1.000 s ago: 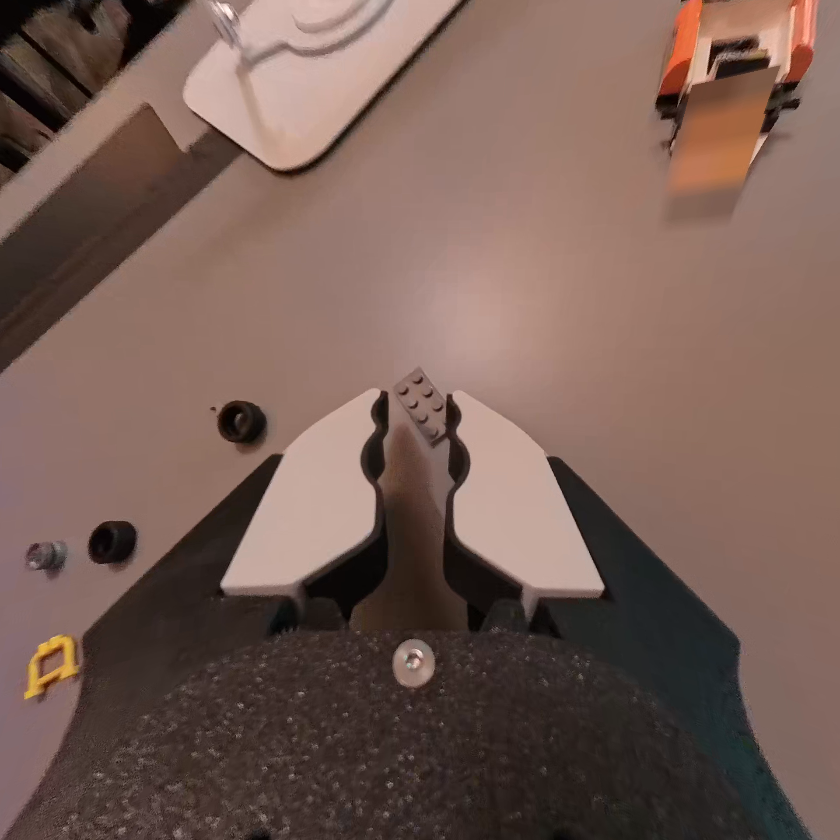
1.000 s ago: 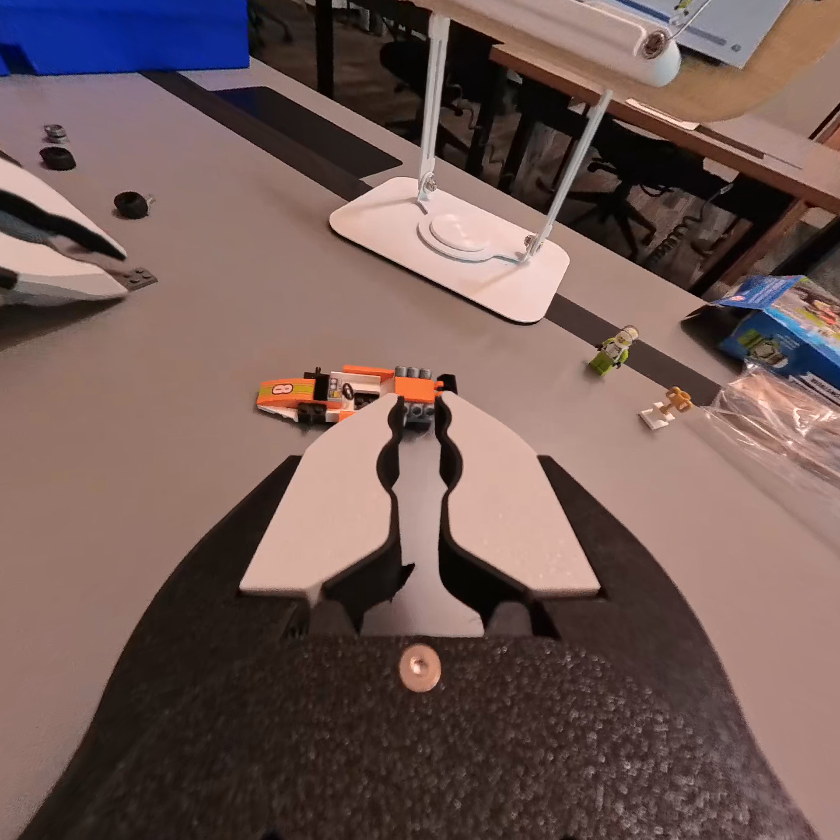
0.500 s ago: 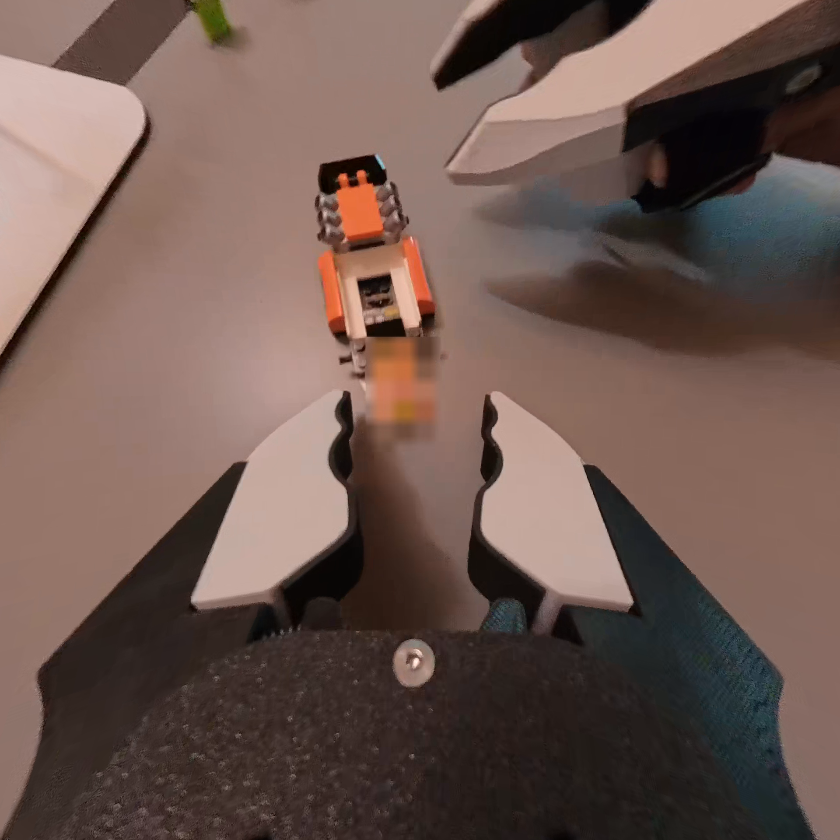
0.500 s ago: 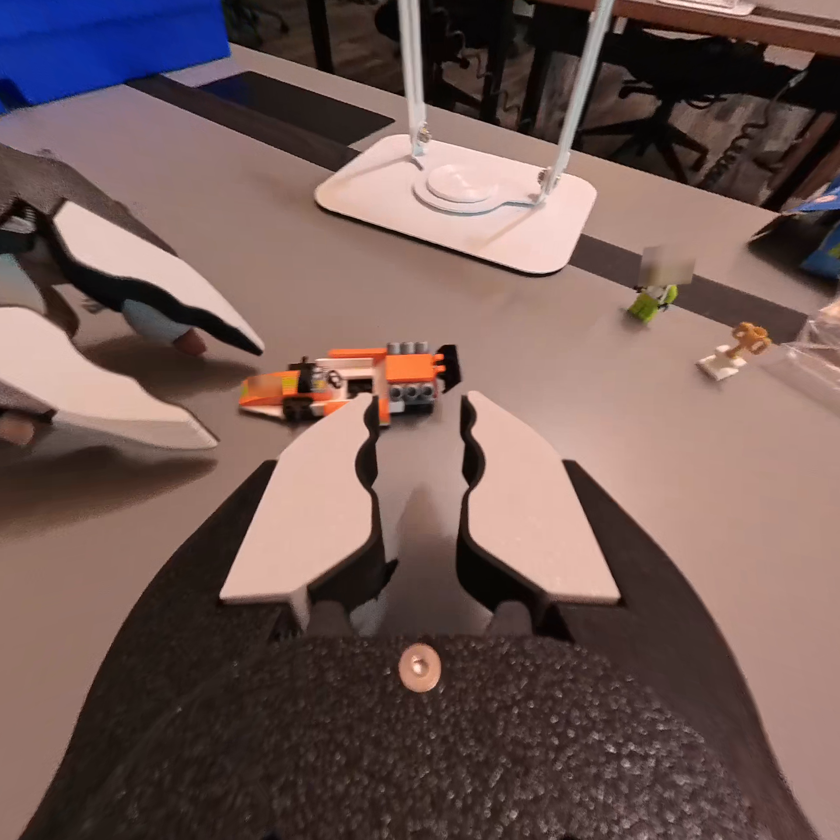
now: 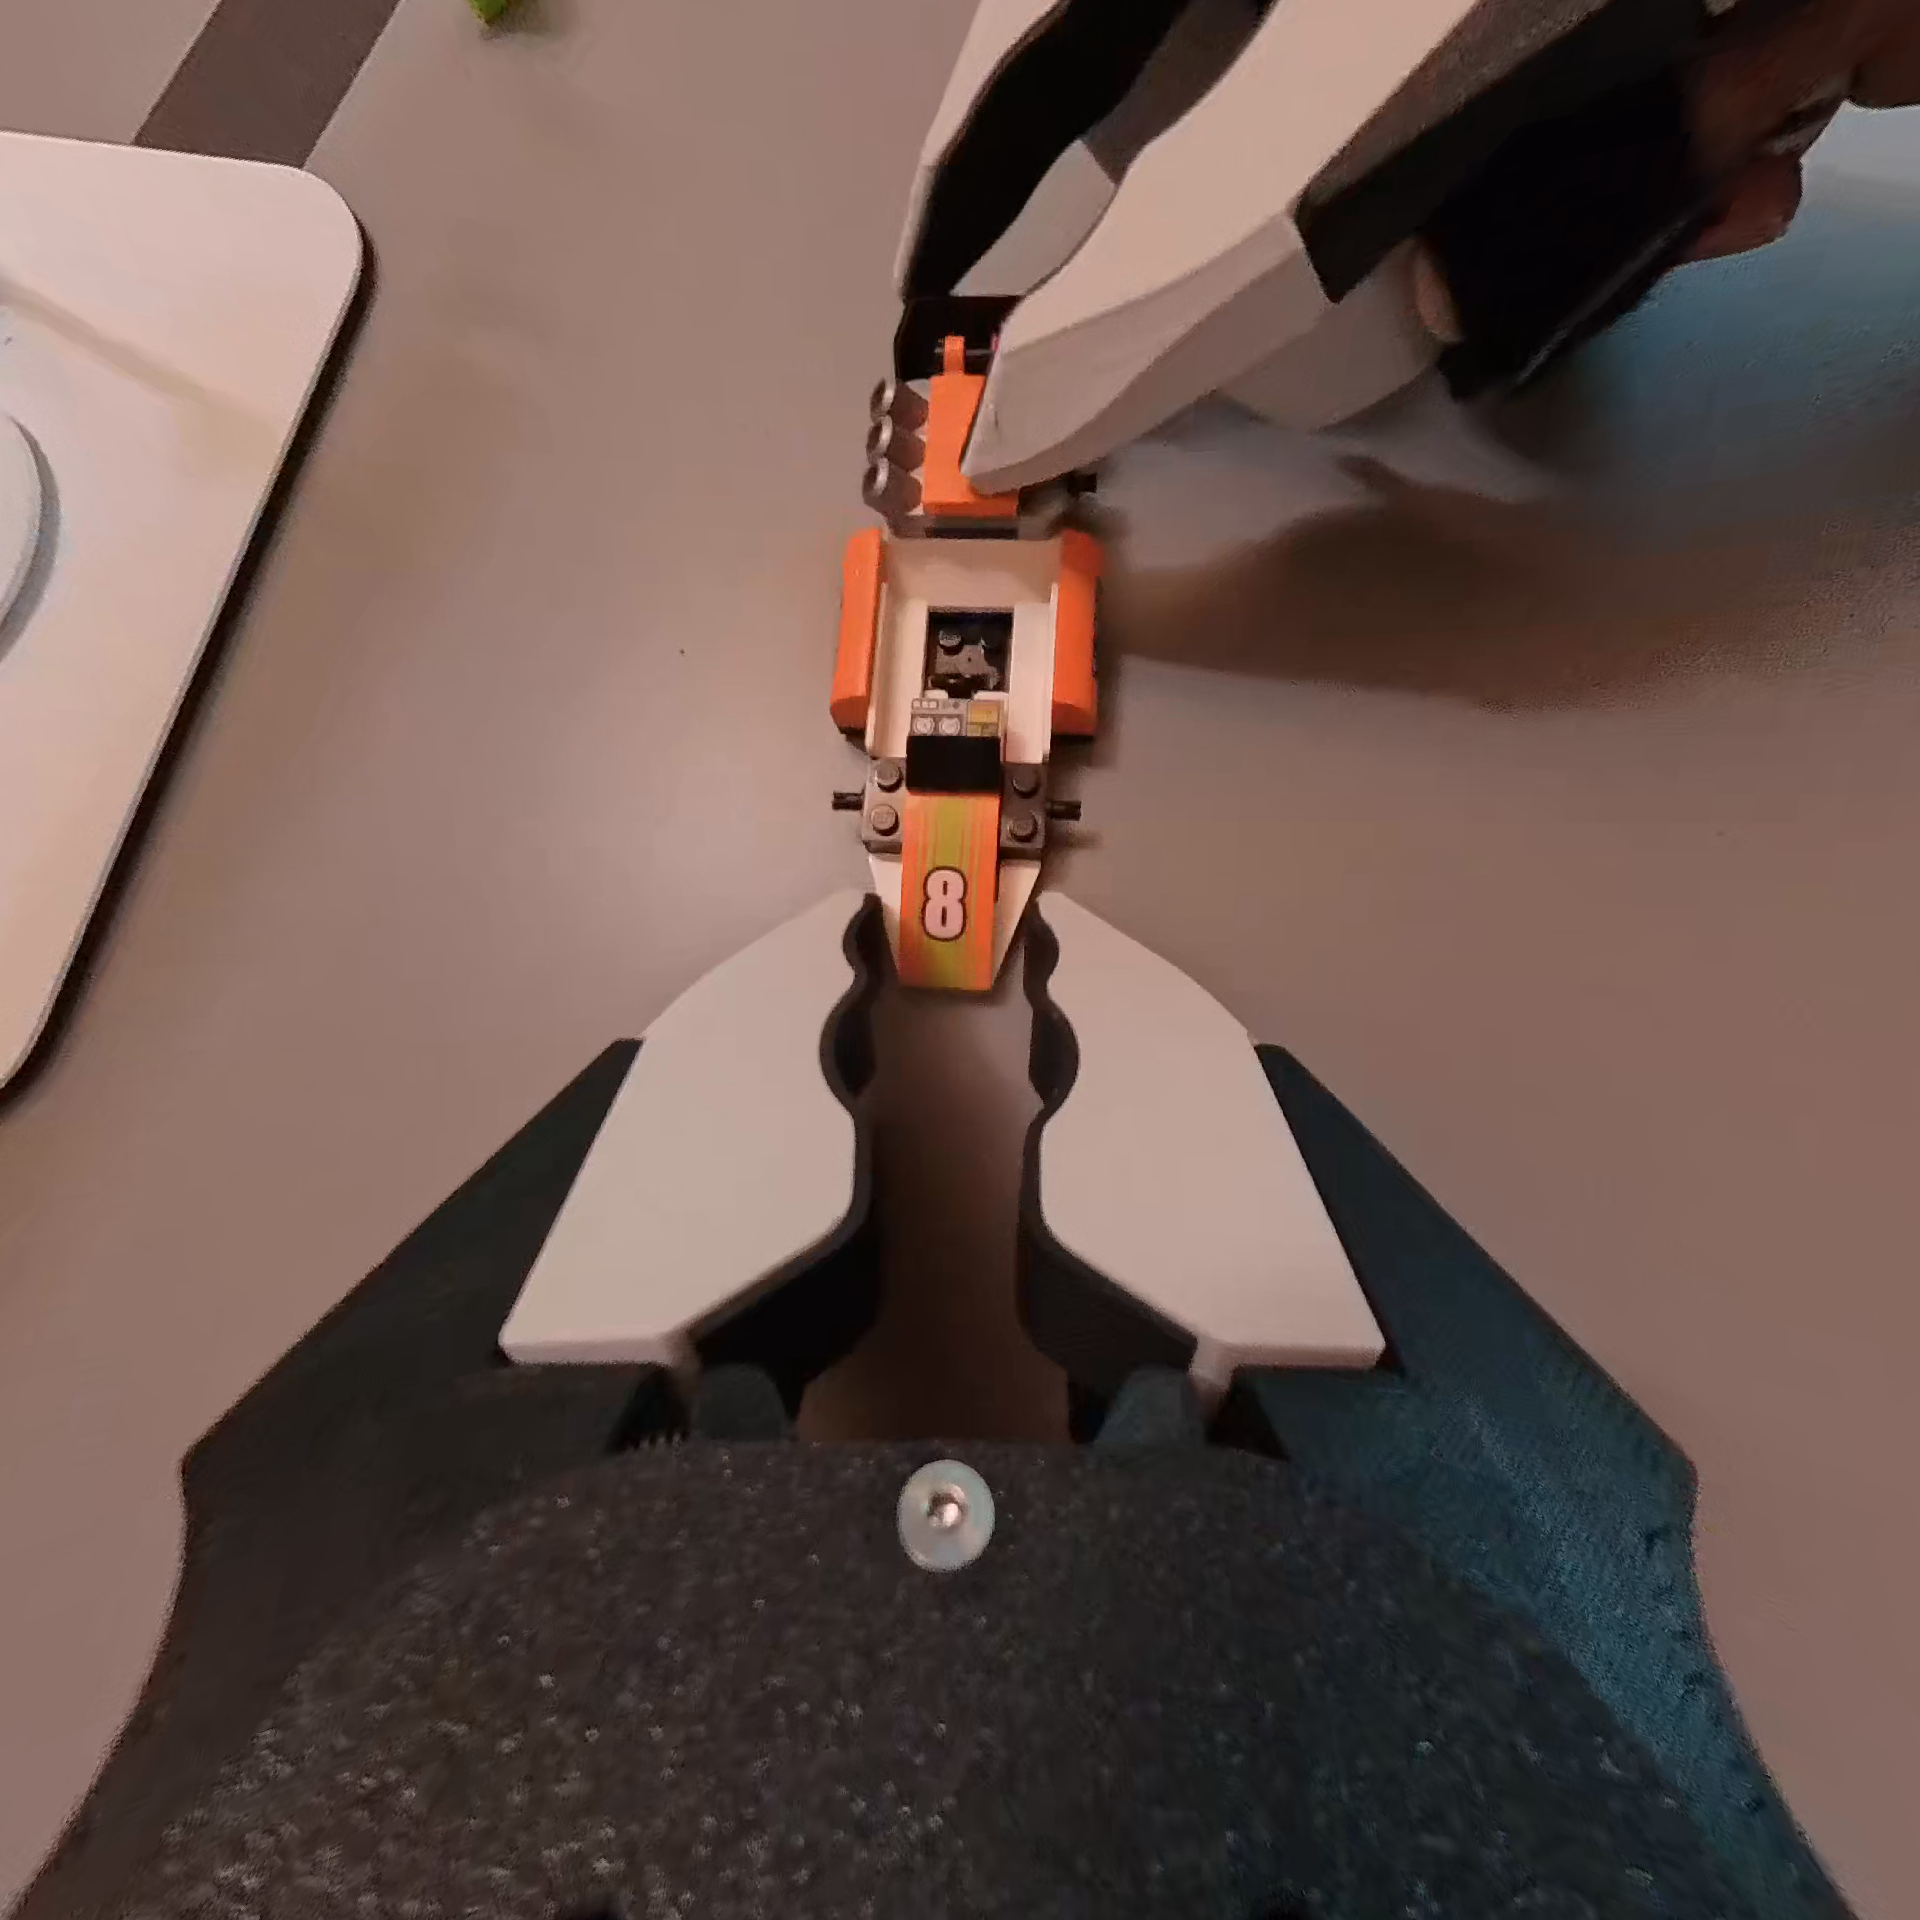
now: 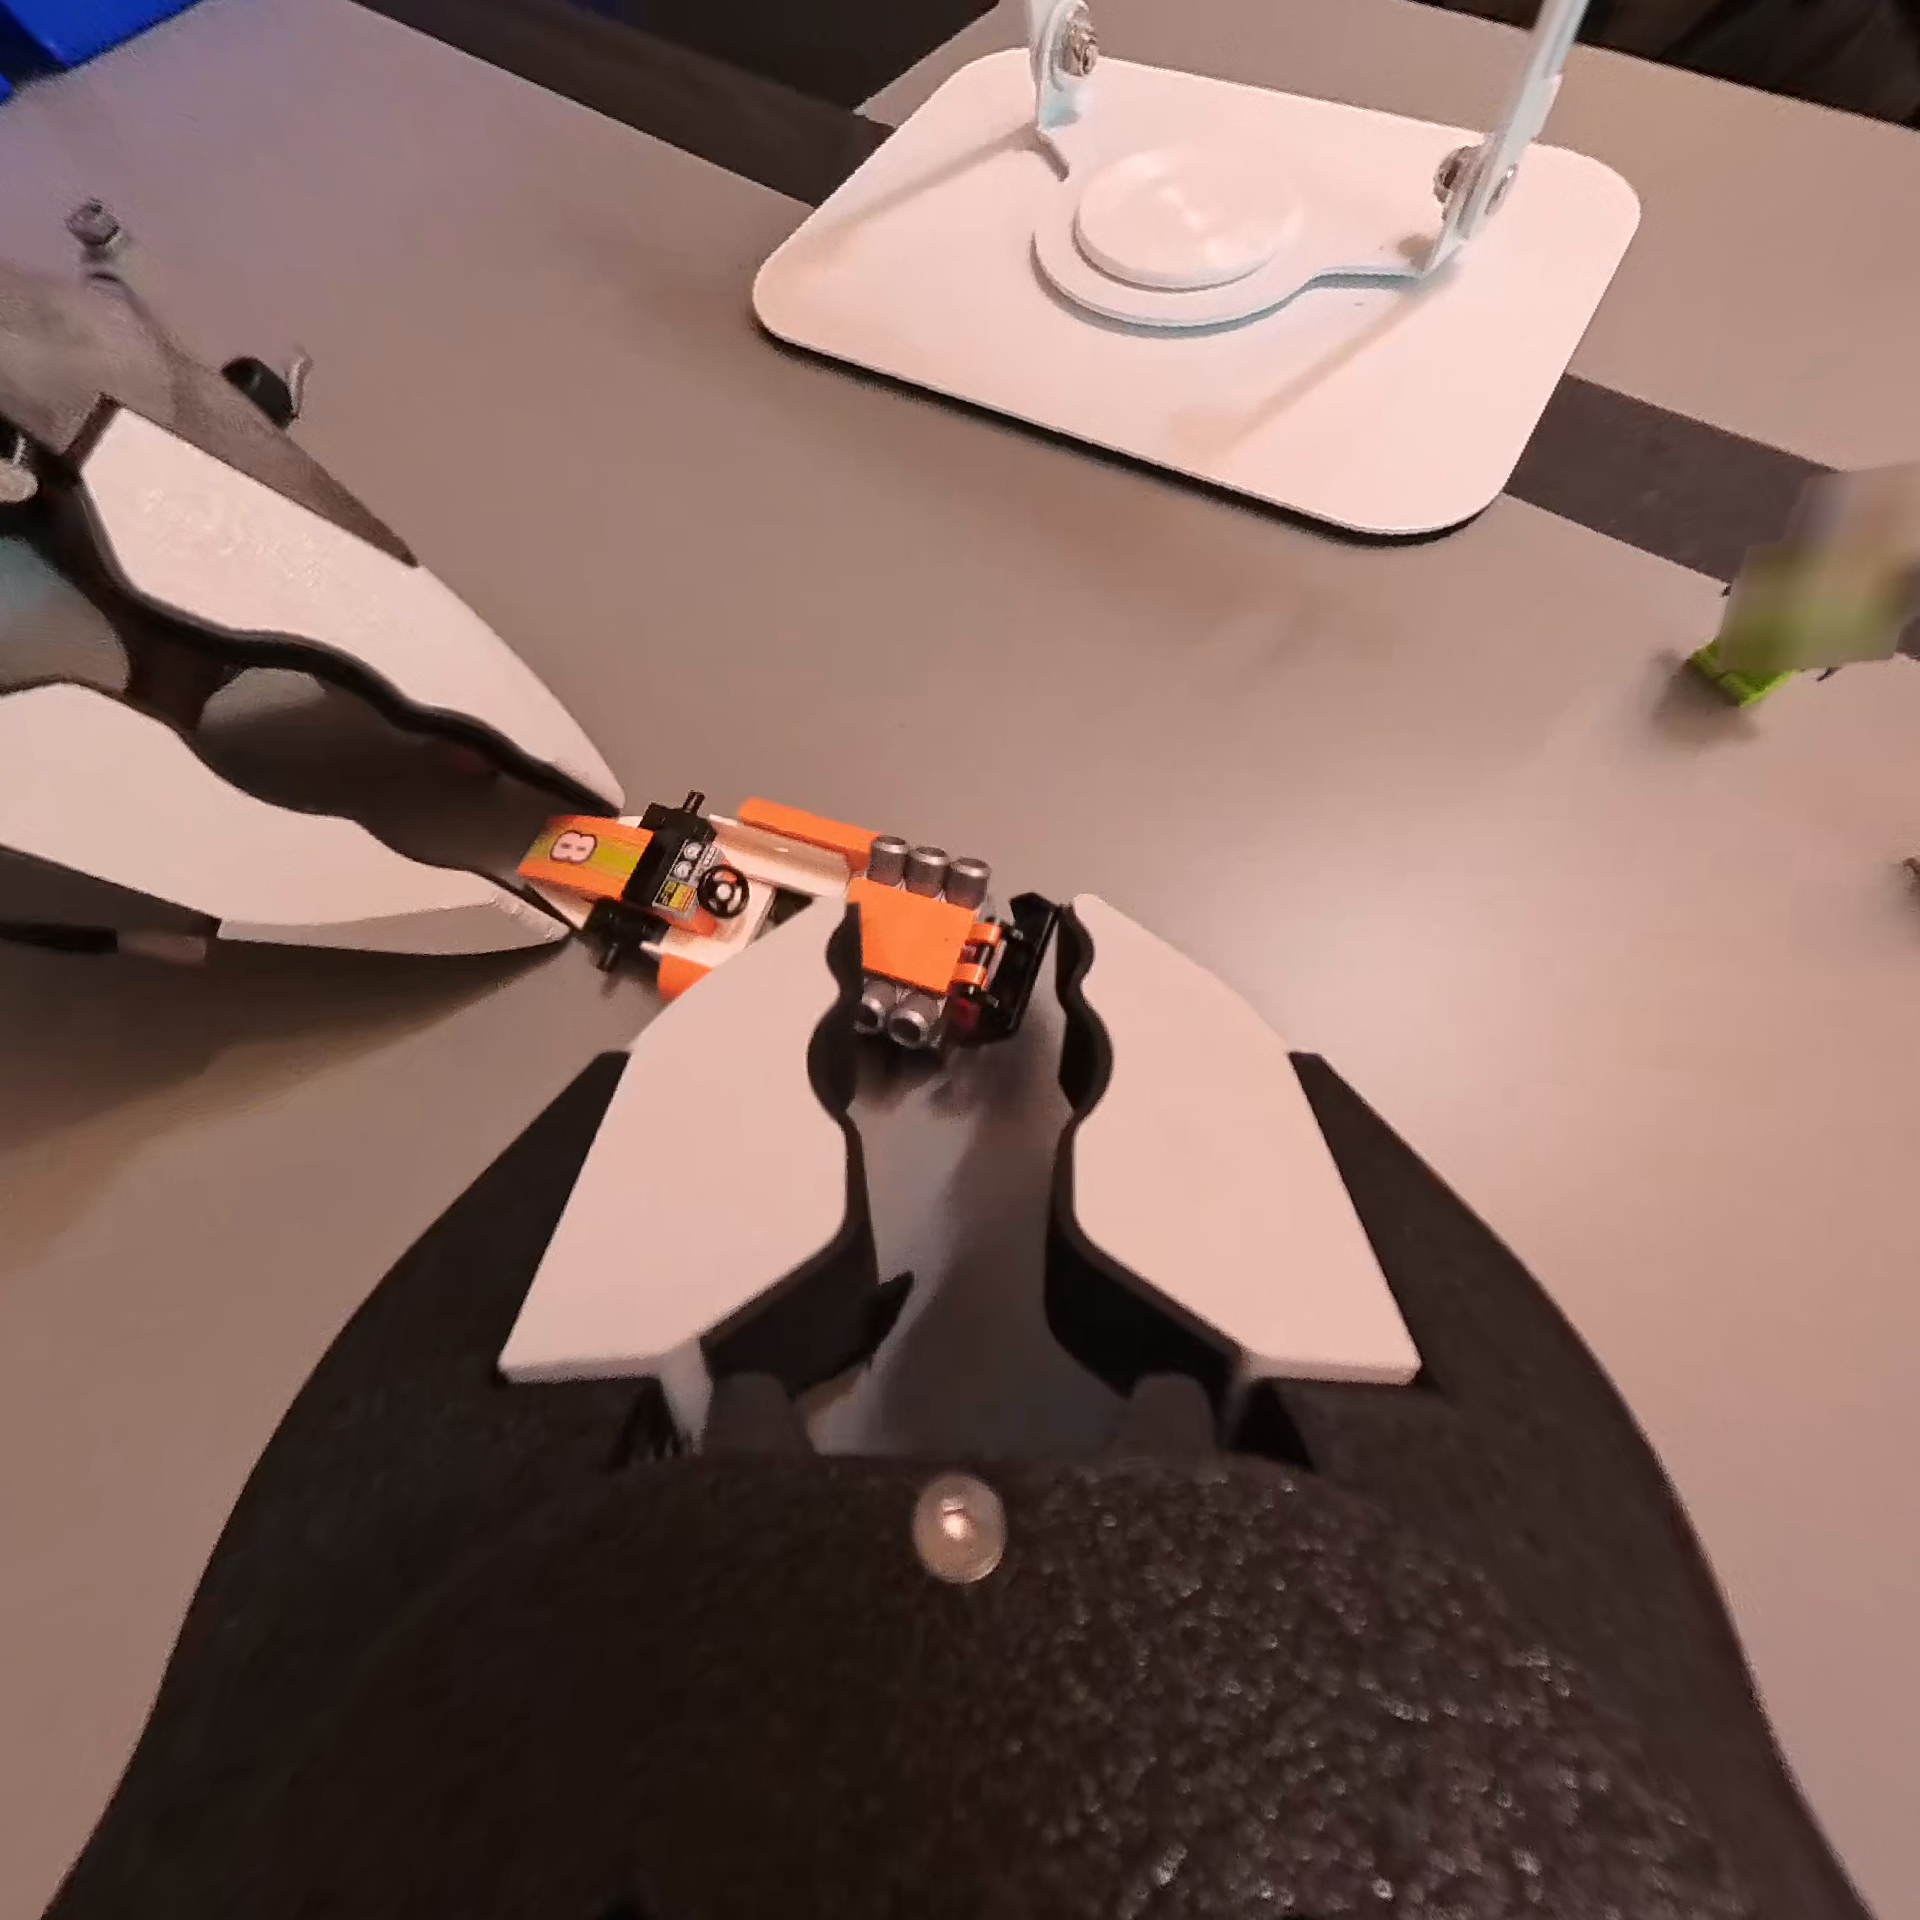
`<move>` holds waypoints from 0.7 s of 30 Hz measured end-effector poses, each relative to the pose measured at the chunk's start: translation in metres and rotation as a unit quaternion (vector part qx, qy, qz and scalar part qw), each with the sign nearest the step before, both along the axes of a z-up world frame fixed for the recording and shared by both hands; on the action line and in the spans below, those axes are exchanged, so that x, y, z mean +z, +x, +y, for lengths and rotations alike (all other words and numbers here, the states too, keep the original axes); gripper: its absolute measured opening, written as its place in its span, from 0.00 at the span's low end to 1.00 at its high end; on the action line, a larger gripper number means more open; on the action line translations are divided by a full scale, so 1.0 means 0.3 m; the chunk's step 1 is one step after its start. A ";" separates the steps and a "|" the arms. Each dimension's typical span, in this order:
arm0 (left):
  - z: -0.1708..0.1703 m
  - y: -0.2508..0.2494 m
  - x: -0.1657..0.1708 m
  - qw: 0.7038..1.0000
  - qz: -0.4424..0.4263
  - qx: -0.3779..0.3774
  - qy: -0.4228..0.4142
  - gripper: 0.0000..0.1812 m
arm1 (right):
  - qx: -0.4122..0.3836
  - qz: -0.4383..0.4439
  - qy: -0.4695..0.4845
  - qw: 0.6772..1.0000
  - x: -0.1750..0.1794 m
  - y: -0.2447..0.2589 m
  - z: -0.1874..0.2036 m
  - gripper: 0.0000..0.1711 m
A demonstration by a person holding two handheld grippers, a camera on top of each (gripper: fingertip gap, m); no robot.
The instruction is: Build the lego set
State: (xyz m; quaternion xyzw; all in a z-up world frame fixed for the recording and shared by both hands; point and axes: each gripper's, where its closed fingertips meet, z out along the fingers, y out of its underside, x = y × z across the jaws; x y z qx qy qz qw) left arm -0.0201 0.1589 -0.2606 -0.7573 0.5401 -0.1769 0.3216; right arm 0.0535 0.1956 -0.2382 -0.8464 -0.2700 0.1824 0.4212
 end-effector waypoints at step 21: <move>0.046 -0.021 0.228 0.974 -0.197 0.077 0.078 0.15 | -0.065 0.030 0.230 0.970 0.257 0.070 0.023 0.22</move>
